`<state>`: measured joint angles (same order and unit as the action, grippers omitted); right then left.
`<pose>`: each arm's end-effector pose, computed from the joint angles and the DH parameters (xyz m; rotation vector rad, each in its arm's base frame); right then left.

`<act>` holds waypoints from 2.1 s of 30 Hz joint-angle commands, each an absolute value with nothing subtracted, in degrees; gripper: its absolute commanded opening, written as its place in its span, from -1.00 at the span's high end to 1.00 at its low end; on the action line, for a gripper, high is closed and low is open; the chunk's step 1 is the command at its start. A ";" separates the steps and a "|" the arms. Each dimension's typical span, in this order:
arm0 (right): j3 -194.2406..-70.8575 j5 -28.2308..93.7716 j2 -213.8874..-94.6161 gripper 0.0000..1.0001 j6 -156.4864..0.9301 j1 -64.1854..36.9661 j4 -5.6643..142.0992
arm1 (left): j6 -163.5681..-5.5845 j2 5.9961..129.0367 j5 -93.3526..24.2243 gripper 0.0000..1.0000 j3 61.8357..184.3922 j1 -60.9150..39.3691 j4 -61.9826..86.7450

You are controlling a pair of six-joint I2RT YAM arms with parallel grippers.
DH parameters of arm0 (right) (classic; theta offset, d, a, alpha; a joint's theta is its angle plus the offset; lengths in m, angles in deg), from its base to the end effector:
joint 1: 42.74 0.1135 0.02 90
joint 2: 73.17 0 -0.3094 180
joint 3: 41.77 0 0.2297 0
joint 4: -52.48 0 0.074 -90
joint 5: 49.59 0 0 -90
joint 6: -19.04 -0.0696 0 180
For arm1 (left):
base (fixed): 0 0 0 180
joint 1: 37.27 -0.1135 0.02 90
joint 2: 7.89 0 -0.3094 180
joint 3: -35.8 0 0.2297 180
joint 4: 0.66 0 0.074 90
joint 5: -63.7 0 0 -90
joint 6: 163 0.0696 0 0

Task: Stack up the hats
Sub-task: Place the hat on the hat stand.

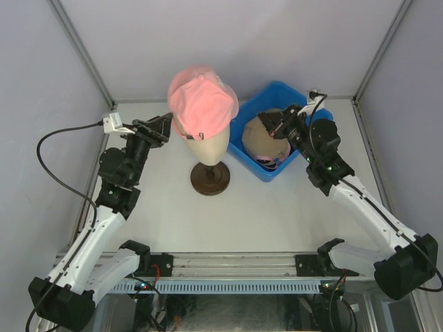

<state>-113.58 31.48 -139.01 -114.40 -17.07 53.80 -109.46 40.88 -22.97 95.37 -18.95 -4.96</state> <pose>0.2334 0.1241 0.4313 0.1121 1.5854 1.0762 0.1724 -0.0528 0.4266 -0.2629 1.3224 -0.7745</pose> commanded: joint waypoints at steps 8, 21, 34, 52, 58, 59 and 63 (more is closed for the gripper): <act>-115.71 50.30 -132.91 -0.48 -102.91 -12.35 69.38 | -110.44 38.11 -21.32 -0.20 93.80 -19.25 -5.11; -111.77 35.34 -134.72 0.01 -114.85 -16.57 58.64 | -110.81 39.54 -22.20 -0.17 94.23 -19.30 -5.11; -111.57 23.16 -153.18 -0.63 -121.92 -17.93 32.43 | -110.49 40.35 -22.83 -0.13 94.35 -19.26 -5.11; -107.30 24.58 -165.85 -0.63 -121.92 -17.86 3.09 | -107.84 39.10 -22.00 -0.09 94.51 -19.25 -3.02; -105.46 24.93 -162.97 -0.63 -121.92 -17.86 6.81 | -108.07 33.69 -16.59 -0.09 93.16 -19.33 0.53; -105.40 24.85 -162.64 -0.63 -121.92 -17.94 7.12 | -108.40 32.50 -15.61 -0.11 92.87 -19.33 1.12; -104.87 25.52 -160.09 -0.63 -121.92 -18.00 9.76 | -109.54 27.97 -13.65 -0.17 92.11 -19.32 2.17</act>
<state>-105.47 24.40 -163.95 -121.42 -17.66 8.73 -109.03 31.73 -16.89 92.92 -18.95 1.84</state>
